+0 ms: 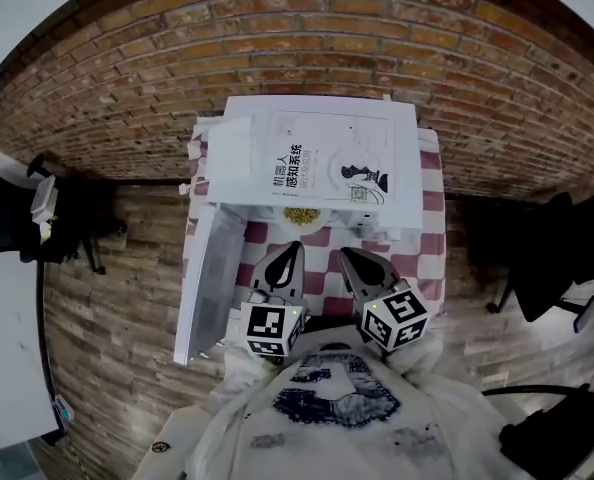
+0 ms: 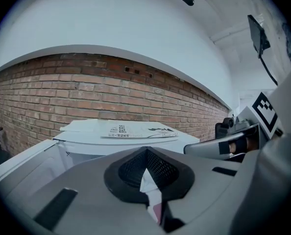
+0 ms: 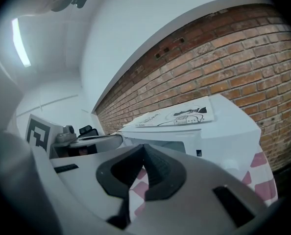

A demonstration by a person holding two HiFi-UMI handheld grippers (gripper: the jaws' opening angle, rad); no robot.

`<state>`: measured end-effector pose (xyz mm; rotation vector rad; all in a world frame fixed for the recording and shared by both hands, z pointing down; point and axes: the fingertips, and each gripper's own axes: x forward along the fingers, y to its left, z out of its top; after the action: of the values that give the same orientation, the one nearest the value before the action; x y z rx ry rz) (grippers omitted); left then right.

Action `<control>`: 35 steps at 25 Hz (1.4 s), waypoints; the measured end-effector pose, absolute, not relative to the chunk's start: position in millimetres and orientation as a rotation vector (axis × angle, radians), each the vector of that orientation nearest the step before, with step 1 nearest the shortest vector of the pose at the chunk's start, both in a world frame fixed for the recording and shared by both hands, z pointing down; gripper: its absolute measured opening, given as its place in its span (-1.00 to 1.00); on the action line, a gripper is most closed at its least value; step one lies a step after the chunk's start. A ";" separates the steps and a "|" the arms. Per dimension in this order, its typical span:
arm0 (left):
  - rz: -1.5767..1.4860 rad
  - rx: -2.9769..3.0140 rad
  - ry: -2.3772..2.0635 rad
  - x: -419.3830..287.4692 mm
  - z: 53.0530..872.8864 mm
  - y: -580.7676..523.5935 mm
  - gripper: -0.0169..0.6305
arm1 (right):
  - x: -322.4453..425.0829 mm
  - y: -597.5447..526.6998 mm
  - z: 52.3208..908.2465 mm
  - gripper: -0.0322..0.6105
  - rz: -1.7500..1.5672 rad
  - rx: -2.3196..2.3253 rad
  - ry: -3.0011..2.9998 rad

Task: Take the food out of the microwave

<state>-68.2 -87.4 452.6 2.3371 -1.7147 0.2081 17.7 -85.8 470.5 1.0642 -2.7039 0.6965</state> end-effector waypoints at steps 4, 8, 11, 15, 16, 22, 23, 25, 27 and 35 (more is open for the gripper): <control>0.207 2.362 -1.649 -67.9 457.2 -91.3 -0.92 | 19.6 -87.4 472.1 -0.86 0.698 1.142 -2.688; 0.195 2.345 -1.609 -71.6 465.2 -95.6 -0.92 | 15.9 -89.3 475.5 -0.86 0.684 1.188 -2.682; 0.194 2.353 -1.582 -70.5 470.9 -96.9 -0.92 | 14.3 -89.5 478.8 -0.86 0.680 1.207 -2.672; 0.201 2.367 -1.548 -67.0 478.9 -95.8 -0.92 | 12.7 -89.7 480.6 -0.86 0.673 1.214 -2.668; 0.200 2.371 -1.542 -66.4 479.9 -95.8 -0.92 | 12.1 -89.6 480.5 -0.86 0.670 1.215 -2.667; 0.216 2.380 -1.509 -62.4 489.9 -98.0 -0.91 | 10.9 -89.1 480.5 -0.86 0.657 1.219 -2.655; 0.220 2.375 -1.508 -62.0 493.1 -98.7 -0.91 | 11.1 -89.0 480.9 -0.86 0.655 1.219 -2.653; 0.225 2.369 -1.497 -59.6 499.0 -100.4 -0.91 | 12.4 -88.6 481.9 -0.86 0.654 1.220 -2.647; 0.227 2.361 -1.467 -54.9 505.0 -100.6 -0.90 | 14.7 -88.1 483.3 -0.86 0.657 1.226 -2.638; 0.206 2.308 -1.383 -41.4 522.8 -104.4 -0.64 | 23.0 -87.7 484.0 -0.86 0.656 1.246 -2.615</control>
<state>-41.4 -104.4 522.8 2.3079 -1.3828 0.2059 23.0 -87.7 484.0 1.2458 -2.6154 0.6556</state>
